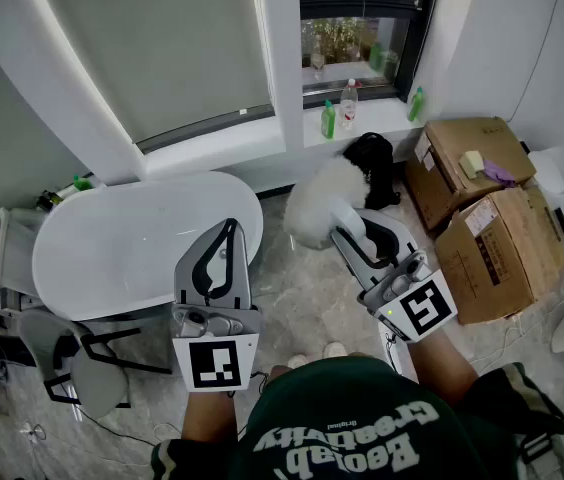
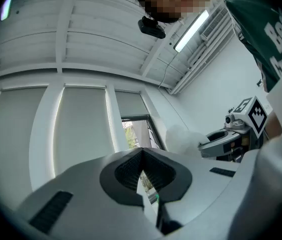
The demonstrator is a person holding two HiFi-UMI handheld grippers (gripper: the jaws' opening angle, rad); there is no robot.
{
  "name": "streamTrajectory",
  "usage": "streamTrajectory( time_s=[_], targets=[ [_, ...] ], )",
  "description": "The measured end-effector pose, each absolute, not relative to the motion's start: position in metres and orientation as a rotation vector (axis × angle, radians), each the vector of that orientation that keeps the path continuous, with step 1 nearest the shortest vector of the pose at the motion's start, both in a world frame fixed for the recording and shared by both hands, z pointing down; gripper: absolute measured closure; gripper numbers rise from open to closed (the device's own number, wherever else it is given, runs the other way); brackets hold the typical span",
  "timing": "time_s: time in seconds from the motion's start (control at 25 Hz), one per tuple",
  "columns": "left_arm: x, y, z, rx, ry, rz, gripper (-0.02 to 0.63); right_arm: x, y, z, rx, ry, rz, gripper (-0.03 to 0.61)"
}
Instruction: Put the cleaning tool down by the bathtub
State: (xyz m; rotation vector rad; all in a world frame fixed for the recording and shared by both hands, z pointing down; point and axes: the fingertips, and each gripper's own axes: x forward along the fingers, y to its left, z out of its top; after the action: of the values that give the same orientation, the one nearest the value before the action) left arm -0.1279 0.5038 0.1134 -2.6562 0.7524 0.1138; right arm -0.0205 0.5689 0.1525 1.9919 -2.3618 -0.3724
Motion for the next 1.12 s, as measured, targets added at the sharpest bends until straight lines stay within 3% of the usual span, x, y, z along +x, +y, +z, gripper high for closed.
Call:
streamTrajectory(
  time_s=[1.12],
  targets=[
    [-0.093,0.524,0.108,-2.676,0.759,0.15,0.611,0.006,0.589,0.155,2.01,-2.364,-0.374,0.485]
  ],
)
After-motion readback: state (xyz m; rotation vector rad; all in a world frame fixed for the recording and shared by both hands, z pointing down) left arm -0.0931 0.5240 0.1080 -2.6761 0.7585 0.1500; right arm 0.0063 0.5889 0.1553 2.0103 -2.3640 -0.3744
